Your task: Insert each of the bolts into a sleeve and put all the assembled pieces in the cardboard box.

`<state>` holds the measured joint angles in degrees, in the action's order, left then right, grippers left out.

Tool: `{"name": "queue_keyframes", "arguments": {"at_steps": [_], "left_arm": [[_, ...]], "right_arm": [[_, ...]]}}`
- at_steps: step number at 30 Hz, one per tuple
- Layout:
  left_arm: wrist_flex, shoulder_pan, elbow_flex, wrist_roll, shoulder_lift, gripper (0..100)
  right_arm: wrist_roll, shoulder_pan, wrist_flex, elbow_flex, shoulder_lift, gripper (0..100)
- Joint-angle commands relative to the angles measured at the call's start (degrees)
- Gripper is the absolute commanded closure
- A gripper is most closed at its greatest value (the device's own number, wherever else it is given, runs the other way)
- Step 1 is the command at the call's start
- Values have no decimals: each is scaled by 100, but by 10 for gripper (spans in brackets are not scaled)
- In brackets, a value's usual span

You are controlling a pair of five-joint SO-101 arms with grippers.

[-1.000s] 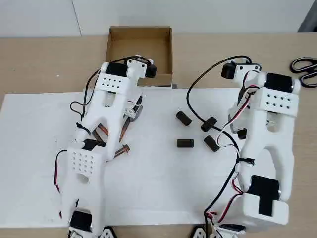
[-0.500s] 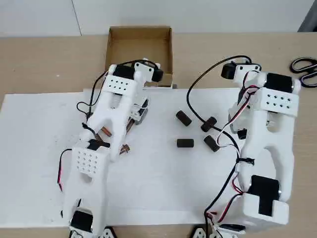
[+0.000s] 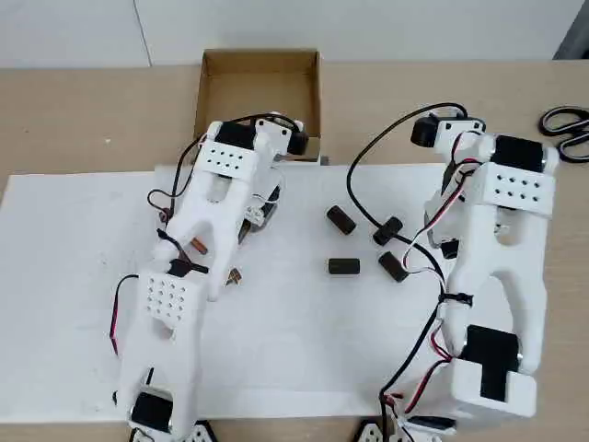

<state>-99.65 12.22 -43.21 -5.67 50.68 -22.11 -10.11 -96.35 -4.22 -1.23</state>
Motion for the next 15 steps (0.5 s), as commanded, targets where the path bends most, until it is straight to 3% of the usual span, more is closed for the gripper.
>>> {"name": "queue_keyframes", "arguments": {"at_steps": [1,4,9,15], "left_arm": [[-70,-9,-233,264,-536,994],[-70,53,-189,387,-1231,994],[-79,105,259,1442,-2207,994],[-70,105,1253,1459,-3657,995]], "right_arm": [[44,-22,4,-255,330,995],[53,-22,-4,-501,514,995],[53,163,-13,-299,1657,995],[35,391,-4,484,3125,995]]}}
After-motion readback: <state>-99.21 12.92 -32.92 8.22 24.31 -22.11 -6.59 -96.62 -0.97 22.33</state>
